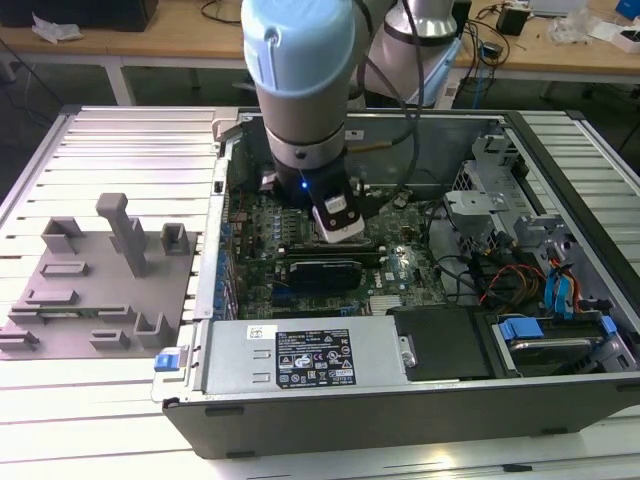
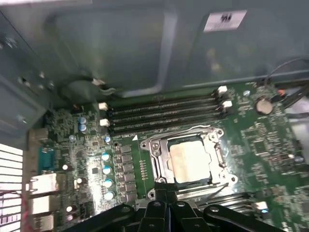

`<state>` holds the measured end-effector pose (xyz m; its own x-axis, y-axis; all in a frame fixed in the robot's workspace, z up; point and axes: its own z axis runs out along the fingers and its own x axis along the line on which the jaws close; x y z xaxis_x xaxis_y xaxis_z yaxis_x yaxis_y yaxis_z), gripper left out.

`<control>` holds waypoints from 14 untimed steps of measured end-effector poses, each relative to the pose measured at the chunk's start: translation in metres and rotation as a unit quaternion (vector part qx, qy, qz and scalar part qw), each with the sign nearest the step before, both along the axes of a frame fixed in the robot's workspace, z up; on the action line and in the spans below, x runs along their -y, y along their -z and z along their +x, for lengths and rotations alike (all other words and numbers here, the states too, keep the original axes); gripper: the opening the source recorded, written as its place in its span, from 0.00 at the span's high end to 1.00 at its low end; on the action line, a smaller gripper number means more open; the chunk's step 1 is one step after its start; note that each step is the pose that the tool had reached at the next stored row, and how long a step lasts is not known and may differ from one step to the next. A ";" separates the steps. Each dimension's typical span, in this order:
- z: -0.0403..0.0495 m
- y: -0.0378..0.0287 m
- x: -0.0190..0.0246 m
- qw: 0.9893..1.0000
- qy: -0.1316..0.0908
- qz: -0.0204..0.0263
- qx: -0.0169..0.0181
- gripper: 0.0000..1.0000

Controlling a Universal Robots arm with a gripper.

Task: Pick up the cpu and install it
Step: 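Install the second cpu locking lever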

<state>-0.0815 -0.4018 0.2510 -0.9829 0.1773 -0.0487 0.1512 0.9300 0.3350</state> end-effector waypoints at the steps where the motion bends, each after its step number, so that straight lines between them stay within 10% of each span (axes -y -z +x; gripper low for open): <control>1: 0.0010 -0.0049 0.0000 1.000 0.000 0.000 0.000 0.89; 5: 0.0092 -0.0192 0.0031 1.000 0.002 -0.003 -0.010 0.89; 10: 0.0135 -0.0155 0.0224 1.000 0.002 -0.004 -0.016 0.89; 14: 0.0321 -0.0069 0.0246 1.000 0.002 -0.004 -0.016 0.89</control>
<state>-0.0495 -0.4264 0.2579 -0.9831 0.1818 -0.0196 0.1660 0.9321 0.3221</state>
